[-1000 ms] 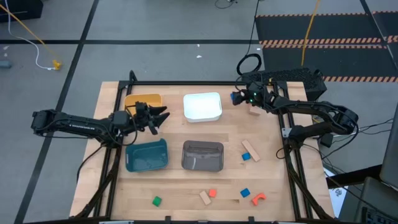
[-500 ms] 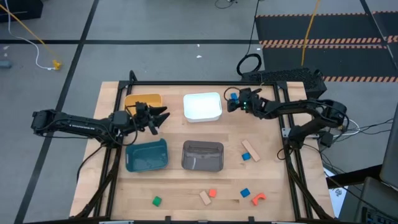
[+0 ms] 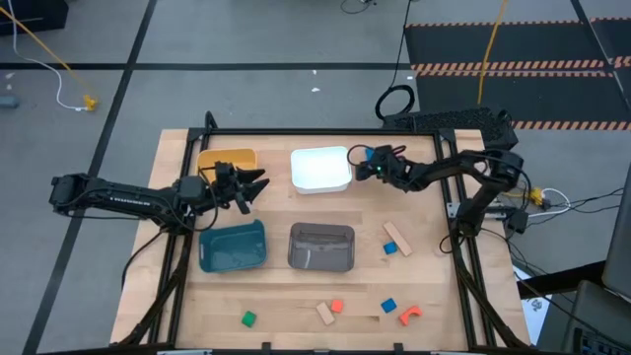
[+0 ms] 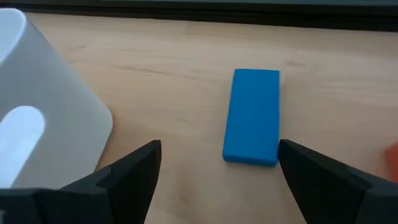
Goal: Sort & place blocks by color
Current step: Put the top blue block into the white bin
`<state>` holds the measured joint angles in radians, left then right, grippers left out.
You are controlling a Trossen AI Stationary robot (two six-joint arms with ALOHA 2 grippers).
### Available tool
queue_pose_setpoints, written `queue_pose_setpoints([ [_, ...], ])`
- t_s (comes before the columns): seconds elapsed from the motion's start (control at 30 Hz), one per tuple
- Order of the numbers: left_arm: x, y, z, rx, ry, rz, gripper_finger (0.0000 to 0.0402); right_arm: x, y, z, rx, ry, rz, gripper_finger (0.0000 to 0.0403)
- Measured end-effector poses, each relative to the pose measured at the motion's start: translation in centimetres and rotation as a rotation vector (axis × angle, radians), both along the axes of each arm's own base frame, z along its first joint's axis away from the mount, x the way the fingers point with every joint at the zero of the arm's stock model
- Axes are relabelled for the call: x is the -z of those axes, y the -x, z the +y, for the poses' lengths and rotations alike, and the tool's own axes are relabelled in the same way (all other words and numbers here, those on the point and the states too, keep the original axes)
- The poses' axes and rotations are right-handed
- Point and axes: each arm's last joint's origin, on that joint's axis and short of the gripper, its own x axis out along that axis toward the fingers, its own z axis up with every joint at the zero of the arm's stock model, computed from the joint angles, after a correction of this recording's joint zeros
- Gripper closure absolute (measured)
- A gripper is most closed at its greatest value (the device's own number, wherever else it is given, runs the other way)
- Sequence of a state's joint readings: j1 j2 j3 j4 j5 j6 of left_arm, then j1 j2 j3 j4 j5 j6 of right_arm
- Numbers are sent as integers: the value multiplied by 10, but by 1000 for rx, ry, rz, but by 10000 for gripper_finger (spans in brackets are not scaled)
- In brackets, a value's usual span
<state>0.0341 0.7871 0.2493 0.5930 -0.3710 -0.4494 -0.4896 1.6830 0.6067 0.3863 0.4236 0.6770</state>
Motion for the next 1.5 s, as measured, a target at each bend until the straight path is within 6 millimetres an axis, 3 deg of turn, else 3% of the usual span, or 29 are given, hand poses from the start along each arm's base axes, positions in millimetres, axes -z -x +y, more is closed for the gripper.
queue_pose_setpoints([
  [0.37, 3, 0, 0, 0, 0, 31, 167, 8, 0, -2, 34, 57, 54, 91],
  [0.5, 3, 0, 0, 0, 0, 30, 167, 8, 0, -3, 39, 50, 60, 110],
  [0.7, 3, 0, 0, 0, 2, 28, 167, 12, 7, -5, 84, 9, 86, 180],
  [0.93, 3, 0, 0, 0, 16, 22, 167, 14, 12, -6, 120, -20, 114, 297],
  [1.3, 3, 0, 0, 5, 26, 18, 167, 8, 10, -6, 90, -25, 68, 301],
  [1.5, 3, 0, 0, 7, 26, 18, 167, -18, 11, -5, 57, 22, -12, 301],
])
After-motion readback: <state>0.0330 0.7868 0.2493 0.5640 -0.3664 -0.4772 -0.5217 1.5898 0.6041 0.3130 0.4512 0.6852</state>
